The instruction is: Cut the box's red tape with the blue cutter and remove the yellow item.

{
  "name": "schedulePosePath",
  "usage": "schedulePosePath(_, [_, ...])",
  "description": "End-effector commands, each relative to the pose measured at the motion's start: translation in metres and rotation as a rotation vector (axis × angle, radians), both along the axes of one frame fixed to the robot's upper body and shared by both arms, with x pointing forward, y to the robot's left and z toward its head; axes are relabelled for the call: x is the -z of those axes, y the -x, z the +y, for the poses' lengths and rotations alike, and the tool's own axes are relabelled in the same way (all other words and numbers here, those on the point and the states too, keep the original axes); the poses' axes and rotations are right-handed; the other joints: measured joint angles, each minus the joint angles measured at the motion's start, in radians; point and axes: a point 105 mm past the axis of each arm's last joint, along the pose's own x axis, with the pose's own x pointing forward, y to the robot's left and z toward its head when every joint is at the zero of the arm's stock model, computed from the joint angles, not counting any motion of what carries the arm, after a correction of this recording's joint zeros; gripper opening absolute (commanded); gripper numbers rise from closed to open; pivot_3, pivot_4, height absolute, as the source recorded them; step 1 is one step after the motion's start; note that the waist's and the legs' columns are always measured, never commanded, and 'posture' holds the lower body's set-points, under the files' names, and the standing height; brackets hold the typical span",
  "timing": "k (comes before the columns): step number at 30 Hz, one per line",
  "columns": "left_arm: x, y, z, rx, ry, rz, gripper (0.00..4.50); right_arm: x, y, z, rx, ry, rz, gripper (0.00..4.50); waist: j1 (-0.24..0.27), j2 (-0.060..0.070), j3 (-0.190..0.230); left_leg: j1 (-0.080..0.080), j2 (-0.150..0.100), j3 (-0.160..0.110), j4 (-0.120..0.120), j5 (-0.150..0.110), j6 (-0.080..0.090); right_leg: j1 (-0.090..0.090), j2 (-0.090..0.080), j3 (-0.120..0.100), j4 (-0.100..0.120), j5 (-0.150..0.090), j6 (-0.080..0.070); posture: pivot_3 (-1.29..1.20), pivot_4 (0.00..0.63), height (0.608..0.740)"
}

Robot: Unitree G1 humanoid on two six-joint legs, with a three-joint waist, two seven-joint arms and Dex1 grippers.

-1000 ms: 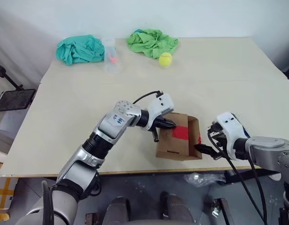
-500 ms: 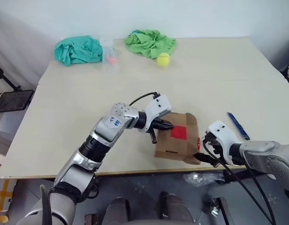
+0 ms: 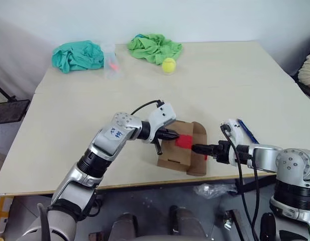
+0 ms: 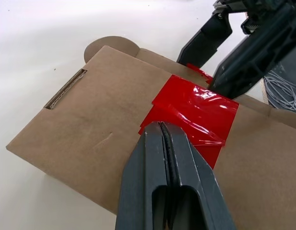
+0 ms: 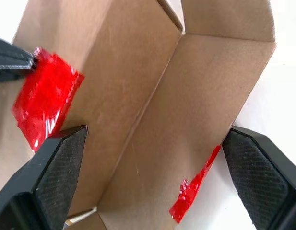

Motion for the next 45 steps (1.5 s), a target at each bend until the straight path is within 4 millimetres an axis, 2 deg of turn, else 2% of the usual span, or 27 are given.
schedulePosePath(1, [0.011,0.004,0.001,-0.004,-0.030,0.035,0.00,0.004,0.002,0.017,-0.060,-0.063,0.041,4.12,-0.007,0.000,0.000,0.002,0.000,0.000,-0.001,0.000,0.000,0.001,0.000,0.000,0.000,0.000,-0.001,0.00,0.150,0.740])
schedulePosePath(3, [0.011,0.003,0.001,-0.008,-0.029,0.033,0.00,0.000,-0.001,0.018,-0.048,-0.064,0.021,3.66,-0.012,0.000,0.000,0.003,0.000,-0.001,-0.001,0.000,0.000,0.002,0.001,0.000,0.000,-0.001,-0.001,0.00,0.150,0.740])
schedulePosePath(13, [0.010,-0.003,-0.001,-0.032,-0.012,0.027,0.00,-0.030,-0.009,-0.002,0.038,0.017,-0.107,0.08,-0.010,0.004,0.002,0.001,0.000,0.000,-0.002,0.000,0.000,0.001,0.000,0.001,-0.001,0.000,-0.001,0.00,0.150,0.740])
schedulePosePath(17, [0.008,-0.007,-0.004,-0.042,0.017,0.021,0.00,-0.053,-0.007,-0.019,0.076,0.156,-0.190,0.03,0.008,0.009,0.005,-0.002,-0.001,0.000,-0.002,0.000,0.000,-0.001,-0.001,0.001,-0.002,0.000,0.001,0.00,0.150,0.740])
schedulePosePath(23, [0.005,-0.012,-0.011,-0.049,0.057,0.012,0.00,-0.092,-0.012,-0.034,0.138,0.236,-0.257,0.03,0.015,0.010,0.006,-0.005,-0.002,0.000,-0.001,0.000,0.000,-0.002,-0.002,0.000,-0.004,0.001,0.002,0.00,0.150,0.740])
schedulePosePath(27, [0.001,-0.018,-0.015,-0.072,0.096,-0.001,0.00,-0.112,-0.013,-0.035,0.167,0.273,-0.281,0.03,0.016,0.010,0.006,-0.006,-0.003,0.000,-0.001,0.000,0.000,-0.003,-0.002,0.000,-0.005,0.001,0.003,0.00,0.150,0.740])
schedulePosePath(29, [-0.007,-0.022,-0.016,-0.094,0.145,-0.005,0.00,-0.120,-0.012,-0.028,0.185,0.273,-0.286,0.03,0.018,0.010,0.006,-0.011,-0.002,-0.001,0.000,0.000,0.000,-0.005,-0.003,-0.002,-0.006,0.002,0.003,0.00,0.150,0.740])
schedulePosePath(33, [-0.024,-0.022,-0.016,-0.092,0.241,0.006,0.00,-0.125,-0.012,-0.011,0.225,0.276,-0.268,0.03,0.015,0.009,0.007,-0.013,-0.002,-0.001,0.000,0.000,0.001,-0.006,-0.002,-0.002,-0.007,0.002,0.003,0.00,0.150,0.740])
schedulePosePath(36, [-0.035,-0.017,-0.013,-0.060,0.308,0.055,0.00,-0.122,-0.014,-0.007,0.248,0.317,-0.268,0.03,0.011,0.009,0.007,-0.013,-0.002,0.000,0.000,-0.001,0.002,-0.006,-0.002,-0.002,-0.009,0.002,0.004,0.00,0.150,0.740])
schedulePosePath(41, [-0.049,-0.015,0.012,-0.051,0.389,0.156,0.00,-0.127,-0.019,-0.003,0.282,0.336,-0.283,0.03,0.011,0.009,0.008,-0.013,-0.002,0.000,0.000,-0.001,0.002,-0.006,-0.002,-0.002,-0.009,0.002,0.004,0.00,0.150,0.740])
schedulePosePath(43, [-0.061,-0.009,0.015,-0.016,0.437,0.197,0.00,-0.130,-0.021,-0.001,0.289,0.323,-0.290,0.03,0.011,0.009,0.008,-0.013,-0.002,0.000,0.000,-0.001,0.002,-0.006,-0.002,-0.002,-0.009,0.002,0.004,0.00,0.150,0.740])
schedulePosePath(45, [-0.080,0.001,0.008,0.058,0.497,0.222,0.00,-0.133,-0.022,0.000,0.289,0.315,-0.294,0.03,0.014,0.009,0.008,-0.014,-0.002,0.000,0.000,-0.001,0.002,-0.006,-0.002,-0.002,-0.009,0.002,0.004,0.00,0.150,0.740])
